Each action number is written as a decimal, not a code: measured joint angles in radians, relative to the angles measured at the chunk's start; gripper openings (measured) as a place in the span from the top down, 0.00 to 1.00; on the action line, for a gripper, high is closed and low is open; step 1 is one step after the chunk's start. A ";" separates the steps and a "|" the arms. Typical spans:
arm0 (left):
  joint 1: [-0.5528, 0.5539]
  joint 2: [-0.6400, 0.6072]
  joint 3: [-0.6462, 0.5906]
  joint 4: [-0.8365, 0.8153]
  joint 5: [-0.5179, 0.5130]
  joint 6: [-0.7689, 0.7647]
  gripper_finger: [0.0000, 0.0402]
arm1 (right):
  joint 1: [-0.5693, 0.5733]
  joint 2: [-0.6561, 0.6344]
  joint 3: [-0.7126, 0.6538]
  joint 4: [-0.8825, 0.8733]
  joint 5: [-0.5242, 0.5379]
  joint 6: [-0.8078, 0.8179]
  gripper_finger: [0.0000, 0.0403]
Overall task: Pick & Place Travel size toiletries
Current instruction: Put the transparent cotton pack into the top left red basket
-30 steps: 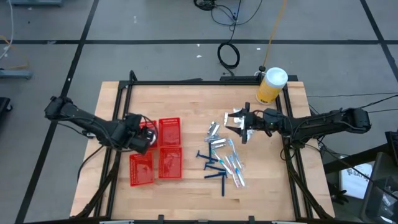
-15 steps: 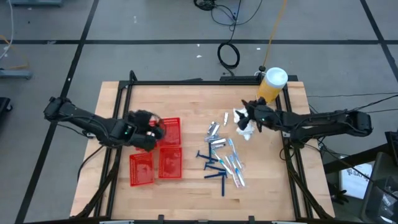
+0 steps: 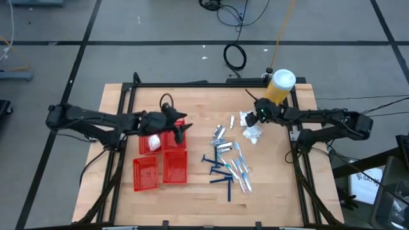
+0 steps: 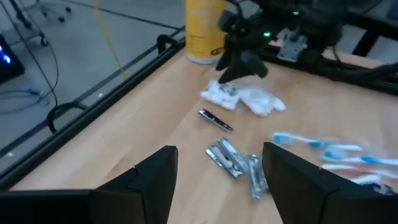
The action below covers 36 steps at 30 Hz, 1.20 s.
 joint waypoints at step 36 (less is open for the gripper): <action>0.111 0.184 -0.002 0.107 0.185 0.012 0.43 | -0.066 0.021 -0.101 0.252 -0.158 -0.101 0.96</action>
